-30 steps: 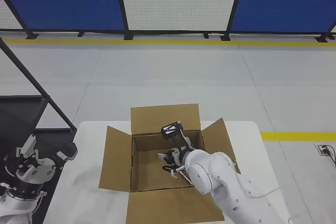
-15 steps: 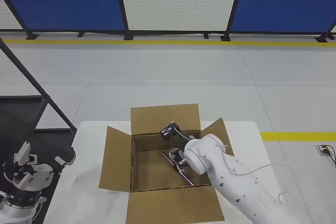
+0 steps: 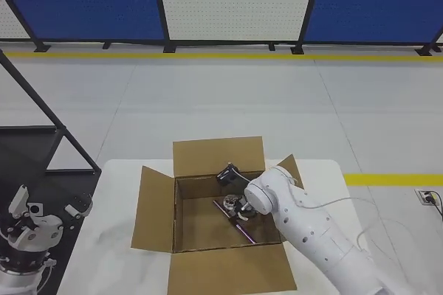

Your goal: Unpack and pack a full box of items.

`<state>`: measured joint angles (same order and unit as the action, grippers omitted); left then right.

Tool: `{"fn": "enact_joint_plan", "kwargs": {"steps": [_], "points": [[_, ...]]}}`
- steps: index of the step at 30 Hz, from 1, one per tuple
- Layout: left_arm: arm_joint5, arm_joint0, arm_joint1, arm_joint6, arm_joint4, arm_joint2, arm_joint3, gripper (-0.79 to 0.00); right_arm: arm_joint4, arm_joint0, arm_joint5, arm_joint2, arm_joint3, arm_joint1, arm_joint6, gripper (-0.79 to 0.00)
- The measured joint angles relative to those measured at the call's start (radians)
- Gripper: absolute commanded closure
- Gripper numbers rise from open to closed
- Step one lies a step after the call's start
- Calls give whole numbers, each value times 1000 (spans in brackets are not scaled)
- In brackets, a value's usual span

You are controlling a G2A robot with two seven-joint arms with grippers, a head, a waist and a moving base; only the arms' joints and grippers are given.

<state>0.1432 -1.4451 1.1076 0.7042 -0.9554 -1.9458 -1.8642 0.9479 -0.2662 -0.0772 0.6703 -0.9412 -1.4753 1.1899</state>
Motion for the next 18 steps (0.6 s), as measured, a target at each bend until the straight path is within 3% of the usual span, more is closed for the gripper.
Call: {"fn": "enact_joint_plan", "kwargs": {"steps": [9,10,11,13,18], "points": [[3,4,1,-6,10,7,2,-785,-45,30,-26,-7,112,-32,-32,-776],[3,4,1,-6,10,7,2,-785,-47,31,-28,-8,117,-34,-34,-671],[3,4,1,-6,10,7,2,-785,-48,32,-31,-8,122,-36,-37,-514],[3,4,1,-6,9,7,2,-785,-50,33,-34,-7,129,-39,-40,-379],[3,4,1,-6,9,7,2,-785,-34,30,-27,-3,120,-41,-41,-379]]}}
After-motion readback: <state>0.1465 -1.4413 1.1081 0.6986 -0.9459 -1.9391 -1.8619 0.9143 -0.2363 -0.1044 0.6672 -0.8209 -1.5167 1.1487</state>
